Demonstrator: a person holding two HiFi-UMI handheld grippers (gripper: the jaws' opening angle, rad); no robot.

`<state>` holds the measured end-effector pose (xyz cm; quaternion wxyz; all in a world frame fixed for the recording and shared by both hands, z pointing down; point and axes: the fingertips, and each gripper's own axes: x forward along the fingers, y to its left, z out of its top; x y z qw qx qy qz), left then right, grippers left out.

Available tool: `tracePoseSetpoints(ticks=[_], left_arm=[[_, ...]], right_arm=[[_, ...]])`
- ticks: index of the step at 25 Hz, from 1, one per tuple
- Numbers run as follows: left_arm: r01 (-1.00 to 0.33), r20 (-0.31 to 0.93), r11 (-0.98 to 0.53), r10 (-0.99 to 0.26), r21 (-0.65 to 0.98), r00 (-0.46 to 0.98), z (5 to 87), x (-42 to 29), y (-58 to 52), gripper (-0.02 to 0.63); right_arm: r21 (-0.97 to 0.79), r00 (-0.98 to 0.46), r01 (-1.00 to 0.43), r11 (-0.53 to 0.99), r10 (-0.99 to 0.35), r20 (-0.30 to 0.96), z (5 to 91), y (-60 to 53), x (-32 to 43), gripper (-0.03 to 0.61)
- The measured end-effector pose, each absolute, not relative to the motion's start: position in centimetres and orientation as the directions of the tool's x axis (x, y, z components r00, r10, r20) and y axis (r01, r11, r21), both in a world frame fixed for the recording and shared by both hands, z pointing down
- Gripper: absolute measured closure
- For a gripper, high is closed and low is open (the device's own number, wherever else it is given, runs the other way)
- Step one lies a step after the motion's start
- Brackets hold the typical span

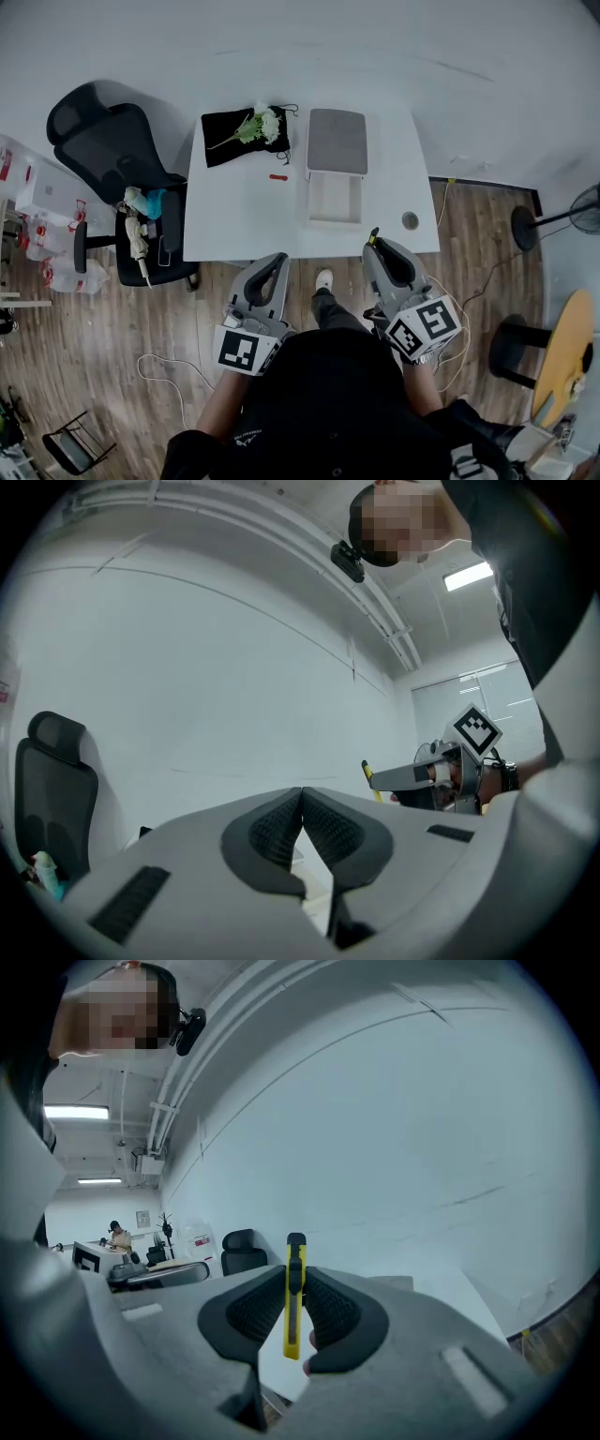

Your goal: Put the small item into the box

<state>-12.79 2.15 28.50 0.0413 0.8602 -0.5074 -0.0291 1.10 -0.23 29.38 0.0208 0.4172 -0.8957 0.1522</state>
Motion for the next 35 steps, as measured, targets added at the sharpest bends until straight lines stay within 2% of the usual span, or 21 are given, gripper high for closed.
tracePoseSetpoints(ticks=[3,6,14,25,35], left_arm=[[-0.889,-0.040,-0.449,-0.893,0.084,0.448,27.8,-12.0,-0.5,0.609],[-0.914,-0.001,-0.398,-0.917,0.077,0.399,28.3,-11.6,-2.7,0.609],[-0.947,-0.002,-0.312,-0.950,0.076,0.313,28.5,-10.3,-6.5,0.609],[-0.921,0.042,-0.379,-0.923,0.091,0.383,30.7,-8.8,-11.1,0.609],[-0.854,0.113,-0.490,-0.852,0.172,0.511,34.4,-8.5,-16.2,0.609]], right_arm=[[-0.257,-0.686,-0.723,0.641,-0.709,0.159,29.5,-3.7,1.6,0.509],[-0.260,-0.723,-0.687,0.678,-0.673,0.156,29.8,-6.8,1.9,0.509],[-0.242,-0.788,-0.614,0.751,-0.596,0.153,29.9,-12.0,2.4,0.509],[-0.250,-0.765,-0.644,0.723,-0.611,0.205,31.9,-15.3,3.2,0.509],[-0.297,-0.682,-0.731,0.614,-0.661,0.312,35.7,-18.7,2.4,0.509]])
